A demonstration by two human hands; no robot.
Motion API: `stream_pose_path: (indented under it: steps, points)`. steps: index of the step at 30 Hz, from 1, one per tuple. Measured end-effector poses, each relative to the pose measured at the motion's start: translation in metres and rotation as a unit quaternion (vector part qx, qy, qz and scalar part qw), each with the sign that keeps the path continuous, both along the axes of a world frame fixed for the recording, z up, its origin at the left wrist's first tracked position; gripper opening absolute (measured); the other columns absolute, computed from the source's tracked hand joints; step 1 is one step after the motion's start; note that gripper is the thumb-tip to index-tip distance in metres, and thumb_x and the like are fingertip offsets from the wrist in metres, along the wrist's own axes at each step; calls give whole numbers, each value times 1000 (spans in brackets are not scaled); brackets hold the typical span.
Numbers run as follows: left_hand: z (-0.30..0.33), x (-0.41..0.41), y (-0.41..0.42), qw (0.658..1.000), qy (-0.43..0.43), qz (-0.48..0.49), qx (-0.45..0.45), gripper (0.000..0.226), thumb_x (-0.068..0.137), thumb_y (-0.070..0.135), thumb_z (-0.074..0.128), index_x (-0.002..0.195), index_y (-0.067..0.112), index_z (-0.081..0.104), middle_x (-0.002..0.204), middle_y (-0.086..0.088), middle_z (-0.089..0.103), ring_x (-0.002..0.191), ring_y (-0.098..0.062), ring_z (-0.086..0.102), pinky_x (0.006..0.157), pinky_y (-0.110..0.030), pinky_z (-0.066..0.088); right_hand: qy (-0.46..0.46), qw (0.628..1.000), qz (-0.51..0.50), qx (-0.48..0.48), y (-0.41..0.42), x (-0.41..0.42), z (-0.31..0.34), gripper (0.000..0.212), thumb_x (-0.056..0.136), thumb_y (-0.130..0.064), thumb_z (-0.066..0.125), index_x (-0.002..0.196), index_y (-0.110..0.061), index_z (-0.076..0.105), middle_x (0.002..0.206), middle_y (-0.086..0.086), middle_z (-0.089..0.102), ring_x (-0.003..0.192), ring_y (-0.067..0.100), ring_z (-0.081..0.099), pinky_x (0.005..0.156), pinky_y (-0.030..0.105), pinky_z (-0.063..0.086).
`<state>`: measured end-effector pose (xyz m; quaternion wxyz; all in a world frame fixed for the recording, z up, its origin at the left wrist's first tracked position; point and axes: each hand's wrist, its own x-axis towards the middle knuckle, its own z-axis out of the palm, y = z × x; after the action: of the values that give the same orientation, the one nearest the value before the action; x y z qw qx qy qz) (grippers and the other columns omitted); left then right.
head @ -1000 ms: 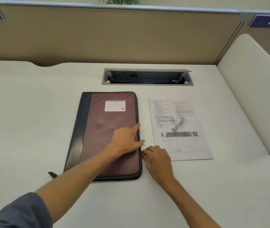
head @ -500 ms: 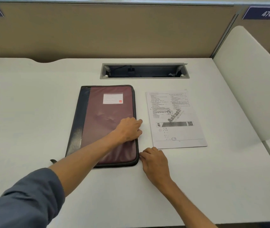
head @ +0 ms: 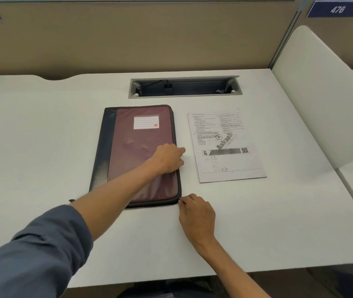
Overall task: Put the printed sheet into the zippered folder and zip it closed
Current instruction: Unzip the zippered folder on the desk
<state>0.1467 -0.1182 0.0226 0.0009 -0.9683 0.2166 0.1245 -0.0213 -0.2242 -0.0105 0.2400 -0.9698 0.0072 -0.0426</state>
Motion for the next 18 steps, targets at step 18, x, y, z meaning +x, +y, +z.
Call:
stream_pose_path:
  steps: [18]
  points:
    - [2,-32,20,963,192,-154,-107,15,92,21,55,106,15,55,120,2,53,132,-16,27,107,-50,16,-22,997,56,38,28,-19,-14,12,79,-6,71,70,-12,67,65,-1,62,54,16,55,48,20,36]
